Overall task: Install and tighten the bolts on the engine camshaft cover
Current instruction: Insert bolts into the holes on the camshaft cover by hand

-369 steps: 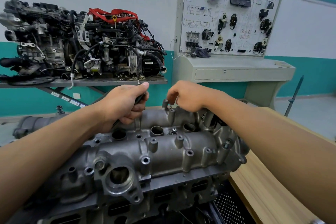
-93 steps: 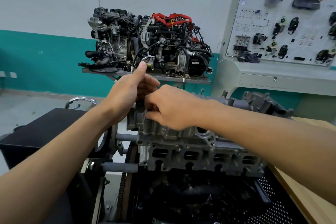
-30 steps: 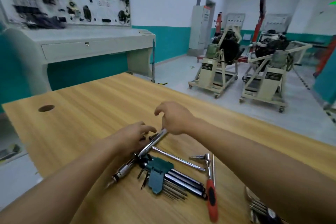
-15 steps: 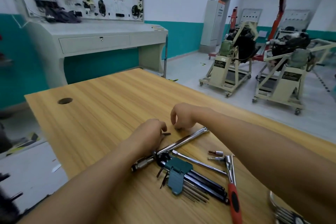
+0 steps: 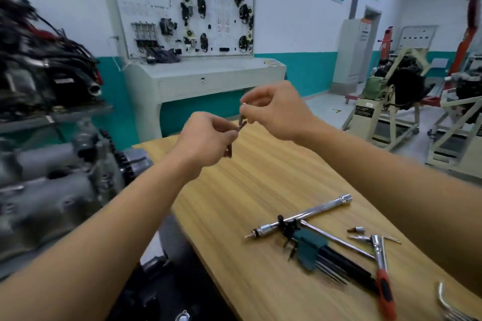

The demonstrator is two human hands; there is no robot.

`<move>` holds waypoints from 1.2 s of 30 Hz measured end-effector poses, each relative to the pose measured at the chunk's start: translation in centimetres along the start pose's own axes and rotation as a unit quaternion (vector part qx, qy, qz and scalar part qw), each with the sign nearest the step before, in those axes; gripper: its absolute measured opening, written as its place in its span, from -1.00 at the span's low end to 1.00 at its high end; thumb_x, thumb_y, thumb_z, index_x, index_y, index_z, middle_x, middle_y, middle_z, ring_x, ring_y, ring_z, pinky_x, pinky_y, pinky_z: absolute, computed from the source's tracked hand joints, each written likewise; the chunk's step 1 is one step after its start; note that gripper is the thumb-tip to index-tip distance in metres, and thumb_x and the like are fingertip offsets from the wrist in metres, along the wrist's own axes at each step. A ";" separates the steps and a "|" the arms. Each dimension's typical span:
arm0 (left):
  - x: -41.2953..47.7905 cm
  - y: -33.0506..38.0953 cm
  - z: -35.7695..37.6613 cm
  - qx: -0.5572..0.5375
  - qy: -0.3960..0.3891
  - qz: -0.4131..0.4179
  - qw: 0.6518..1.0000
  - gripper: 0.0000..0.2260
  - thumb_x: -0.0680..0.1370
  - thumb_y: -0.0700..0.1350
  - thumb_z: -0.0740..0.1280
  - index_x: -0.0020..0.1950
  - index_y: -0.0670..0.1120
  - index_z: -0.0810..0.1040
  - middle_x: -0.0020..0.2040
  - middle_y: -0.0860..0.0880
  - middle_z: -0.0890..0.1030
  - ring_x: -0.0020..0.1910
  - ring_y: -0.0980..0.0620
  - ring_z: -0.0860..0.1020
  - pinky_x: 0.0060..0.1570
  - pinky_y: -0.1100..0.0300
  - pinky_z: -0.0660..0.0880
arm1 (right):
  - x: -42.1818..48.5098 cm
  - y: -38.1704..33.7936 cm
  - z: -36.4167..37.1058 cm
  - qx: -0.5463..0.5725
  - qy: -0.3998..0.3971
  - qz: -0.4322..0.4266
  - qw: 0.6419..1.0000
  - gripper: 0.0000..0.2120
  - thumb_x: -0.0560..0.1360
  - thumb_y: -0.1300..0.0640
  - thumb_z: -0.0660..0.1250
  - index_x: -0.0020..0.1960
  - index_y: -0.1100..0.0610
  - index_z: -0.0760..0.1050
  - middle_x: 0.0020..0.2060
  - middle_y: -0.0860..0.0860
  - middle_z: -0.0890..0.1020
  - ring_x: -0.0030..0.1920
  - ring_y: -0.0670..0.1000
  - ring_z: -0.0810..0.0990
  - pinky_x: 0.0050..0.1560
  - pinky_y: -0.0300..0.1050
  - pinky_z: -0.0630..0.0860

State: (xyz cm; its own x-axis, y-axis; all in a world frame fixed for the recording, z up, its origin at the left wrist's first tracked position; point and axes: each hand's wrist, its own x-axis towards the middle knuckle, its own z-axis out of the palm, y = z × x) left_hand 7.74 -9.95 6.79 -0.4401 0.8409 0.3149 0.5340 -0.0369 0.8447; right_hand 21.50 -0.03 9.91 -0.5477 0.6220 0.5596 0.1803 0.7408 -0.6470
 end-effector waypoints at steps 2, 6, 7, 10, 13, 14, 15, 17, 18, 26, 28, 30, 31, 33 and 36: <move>-1.5 2.3 -5.4 -0.041 0.046 -0.003 0.998 -0.92 0.56 -0.19 0.44 0.04 -0.12 0.69 -0.19 -0.04 0.69 -0.32 0.07 0.61 -0.31 0.24 0.60 | 0.6 -5.2 1.7 0.072 0.012 -0.054 0.996 -0.90 0.47 0.16 0.49 -0.02 0.05 0.64 -0.21 -0.05 0.72 -0.20 -0.13 0.70 -0.12 -0.25 0.63; -5.6 4.7 -15.8 -0.062 0.111 0.009 0.992 -0.95 0.56 -0.25 0.43 -0.08 -0.14 0.69 -0.24 -0.07 0.68 -0.41 0.15 0.59 -0.34 0.29 0.54 | 1.2 -14.6 5.9 0.187 -0.014 -0.131 0.973 -0.91 0.47 0.21 0.49 -0.03 0.11 0.65 -0.34 -0.02 0.72 -0.33 -0.11 0.67 -0.30 -0.33 0.53; -6.7 4.8 -18.1 -0.056 0.123 0.011 0.991 -0.94 0.56 -0.26 0.42 -0.08 -0.16 0.69 -0.27 -0.05 0.67 -0.43 0.15 0.58 -0.35 0.30 0.53 | 1.2 -16.3 7.2 0.206 -0.025 -0.139 0.968 -0.92 0.47 0.22 0.49 -0.04 0.11 0.65 -0.36 -0.03 0.71 -0.35 -0.11 0.66 -0.31 -0.33 0.52; -9.9 4.4 -23.9 -0.008 0.158 -0.003 0.987 -0.93 0.57 -0.27 0.41 -0.02 -0.21 0.70 -0.30 -0.07 0.66 -0.43 0.13 0.56 -0.37 0.31 0.54 | 0.9 -20.3 11.3 0.251 -0.075 -0.150 0.953 -0.91 0.48 0.26 0.48 -0.09 0.09 0.64 -0.35 0.00 0.70 -0.36 -0.09 0.65 -0.33 -0.31 0.52; -12.9 2.9 -28.9 0.069 0.179 -0.033 0.981 -0.93 0.56 -0.24 0.43 0.00 -0.18 0.71 -0.16 -0.18 0.72 -0.33 0.04 0.57 -0.26 0.18 0.62 | 0.3 -22.6 15.6 0.233 -0.132 -0.176 0.947 -0.87 0.47 0.25 0.48 -0.12 0.02 0.65 -0.34 -0.03 0.71 -0.33 -0.13 0.67 -0.32 -0.36 0.52; -13.8 2.3 -30.3 0.102 0.182 -0.045 0.977 -0.93 0.55 -0.22 0.44 -0.01 -0.15 0.72 -0.14 -0.17 0.73 -0.31 0.04 0.58 -0.20 0.12 0.64 | 0.2 -23.1 17.0 0.213 -0.147 -0.186 0.948 -0.86 0.47 0.23 0.49 -0.13 0.00 0.66 -0.33 -0.07 0.72 -0.31 -0.16 0.67 -0.31 -0.36 0.53; -14.7 1.5 -31.7 0.140 0.183 -0.056 0.971 -0.94 0.55 -0.20 0.46 -0.03 -0.11 0.73 -0.17 -0.13 0.74 -0.32 0.07 0.59 -0.18 0.08 0.64 | 0.1 -23.5 18.4 0.186 -0.161 -0.195 0.949 -0.88 0.47 0.21 0.49 -0.12 -0.01 0.68 -0.32 -0.10 0.72 -0.29 -0.18 0.67 -0.27 -0.34 0.56; -16.1 -0.4 -34.2 0.211 0.180 -0.073 0.958 -0.96 0.53 -0.14 0.48 -0.05 -0.06 0.74 -0.30 0.01 0.72 -0.40 0.17 0.57 -0.31 0.15 0.59 | 0.0 -24.1 21.3 0.128 -0.187 -0.219 0.949 -0.91 0.47 0.18 0.50 -0.05 0.03 0.71 -0.26 -0.11 0.72 -0.23 -0.18 0.67 -0.15 -0.30 0.60; -16.6 -1.3 -35.1 0.239 0.172 -0.078 0.952 -0.95 0.52 -0.13 0.49 -0.05 -0.06 0.74 -0.36 0.07 0.69 -0.45 0.23 0.55 -0.39 0.27 0.52 | -0.1 -24.3 22.7 0.102 -0.202 -0.232 0.946 -0.89 0.47 0.18 0.50 -0.02 0.06 0.71 -0.23 -0.12 0.72 -0.21 -0.20 0.67 -0.12 -0.32 0.59; -16.7 -5.4 -36.7 0.410 0.031 -0.140 0.901 -0.97 0.50 -0.08 0.50 -0.12 -0.01 0.72 -0.20 0.11 0.69 -0.22 0.21 0.61 -0.14 0.24 0.50 | 0.5 -22.9 29.1 -0.039 -0.318 -0.210 0.924 -0.83 0.44 0.19 0.52 0.03 0.10 0.71 -0.13 -0.07 0.73 -0.17 -0.24 0.65 -0.05 -0.31 0.58; -16.2 -5.4 -36.7 0.447 -0.016 -0.151 0.882 -0.93 0.50 -0.08 0.50 -0.18 0.03 0.68 -0.26 0.13 0.65 -0.27 0.22 0.57 -0.18 0.24 0.46 | 0.8 -22.2 29.2 -0.050 -0.327 -0.203 0.922 -0.85 0.42 0.19 0.53 -0.01 0.10 0.71 -0.15 -0.06 0.73 -0.18 -0.19 0.67 -0.04 -0.26 0.61; -15.7 -5.3 -36.7 0.492 -0.053 -0.152 0.855 -0.96 0.48 -0.09 0.50 -0.17 0.01 0.69 -0.27 0.10 0.64 -0.30 0.17 0.56 -0.21 0.21 0.47 | 1.2 -21.7 28.8 -0.059 -0.333 -0.208 0.918 -0.86 0.40 0.20 0.55 -0.04 0.10 0.72 -0.18 -0.06 0.74 -0.20 -0.19 0.68 -0.05 -0.23 0.62; -15.5 -5.1 -36.7 0.519 -0.068 -0.151 0.838 -0.98 0.48 -0.09 0.50 -0.15 -0.01 0.71 -0.26 0.07 0.65 -0.28 0.12 0.58 -0.20 0.18 0.51 | 1.4 -21.6 28.7 -0.063 -0.335 -0.210 0.916 -0.88 0.40 0.19 0.56 -0.06 0.10 0.72 -0.20 -0.07 0.74 -0.21 -0.20 0.68 -0.06 -0.22 0.63; -15.1 -4.7 -36.6 0.565 -0.101 -0.152 0.804 -0.93 0.47 -0.09 0.50 -0.07 -0.03 0.73 -0.17 0.02 0.70 -0.18 0.02 0.63 -0.13 0.12 0.58 | 1.5 -21.2 28.5 -0.078 -0.333 -0.218 0.914 -0.92 0.40 0.18 0.56 -0.11 0.09 0.72 -0.23 -0.08 0.73 -0.23 -0.18 0.68 -0.06 -0.15 0.64; -14.5 -4.2 -36.5 0.596 -0.158 -0.172 0.768 -0.91 0.47 -0.12 0.51 -0.03 -0.03 0.74 -0.15 0.03 0.70 -0.17 0.02 0.64 -0.18 0.15 0.59 | 1.3 -21.0 28.5 -0.096 -0.350 -0.240 0.901 -0.93 0.41 0.14 0.55 -0.10 0.08 0.72 -0.23 -0.10 0.72 -0.22 -0.15 0.67 -0.06 -0.10 0.64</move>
State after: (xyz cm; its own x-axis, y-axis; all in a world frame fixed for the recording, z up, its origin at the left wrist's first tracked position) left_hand -14.48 -41.64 14.47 -0.6074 0.7857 -0.1177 0.7892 0.5798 -0.2023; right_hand -6.23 -22.05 9.48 -0.9688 -0.0430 0.2440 -0.1126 0.9536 -0.2793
